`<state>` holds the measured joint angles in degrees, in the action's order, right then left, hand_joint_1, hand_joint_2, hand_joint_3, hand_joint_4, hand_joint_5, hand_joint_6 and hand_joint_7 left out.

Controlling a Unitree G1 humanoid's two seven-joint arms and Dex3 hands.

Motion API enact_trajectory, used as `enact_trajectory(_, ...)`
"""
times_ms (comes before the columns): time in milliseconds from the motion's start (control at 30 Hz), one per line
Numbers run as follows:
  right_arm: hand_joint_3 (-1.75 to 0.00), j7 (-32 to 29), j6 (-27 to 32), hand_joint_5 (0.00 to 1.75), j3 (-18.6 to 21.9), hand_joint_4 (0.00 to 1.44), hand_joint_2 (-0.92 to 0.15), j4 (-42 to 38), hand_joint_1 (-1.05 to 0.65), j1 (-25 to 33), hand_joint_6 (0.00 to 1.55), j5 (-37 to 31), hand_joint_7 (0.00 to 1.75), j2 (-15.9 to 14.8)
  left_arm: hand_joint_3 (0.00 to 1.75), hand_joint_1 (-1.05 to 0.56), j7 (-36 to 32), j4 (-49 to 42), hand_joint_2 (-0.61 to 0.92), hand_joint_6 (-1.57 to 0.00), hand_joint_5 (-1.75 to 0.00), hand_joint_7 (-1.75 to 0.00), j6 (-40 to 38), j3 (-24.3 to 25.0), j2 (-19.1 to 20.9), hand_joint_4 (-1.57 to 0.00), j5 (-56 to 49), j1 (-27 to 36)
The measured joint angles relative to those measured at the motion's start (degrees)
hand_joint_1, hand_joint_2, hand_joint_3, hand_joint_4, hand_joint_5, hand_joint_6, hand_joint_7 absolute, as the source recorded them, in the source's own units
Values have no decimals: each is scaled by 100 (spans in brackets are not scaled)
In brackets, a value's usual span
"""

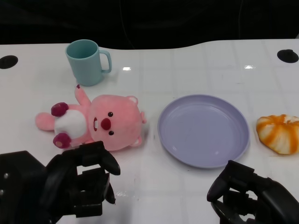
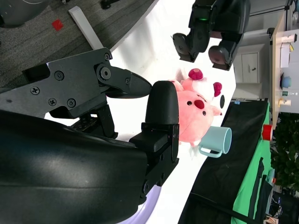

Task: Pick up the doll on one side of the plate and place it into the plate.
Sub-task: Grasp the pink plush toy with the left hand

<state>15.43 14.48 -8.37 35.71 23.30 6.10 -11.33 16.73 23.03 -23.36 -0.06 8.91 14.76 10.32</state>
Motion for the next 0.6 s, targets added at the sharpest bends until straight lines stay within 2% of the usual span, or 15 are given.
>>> enact_trajectory(133,-67,2,0,175,-4,66,-83,-1,-24,2,46,11,166,1,105,-16,2,-4,47,-73,-132,-90,171,37,34,-66,-10,-10)
enact_trajectory(300,-67,1,0,175,-12,67,-83,-1,-24,4,46,14,166,1,59,-14,7,-4,66,-70,-110,-54,466,83,93,-50,-14,-40)
enact_trajectory(367,-67,0,-1,175,-24,67,-83,-1,-24,4,46,12,166,1,47,-16,43,-4,72,-71,-104,-45,597,87,183,-48,-75,-45)
enact_trajectory(467,-67,-2,-1,175,-38,67,-83,-1,-22,4,46,2,166,2,17,-24,71,3,84,-74,-87,-19,857,78,319,-45,-328,-51)
enact_trajectory(600,-68,-1,-14,175,-40,67,-83,-1,-21,7,46,0,166,1,8,-34,70,37,85,-64,-77,-6,1144,73,461,-32,-645,-103)
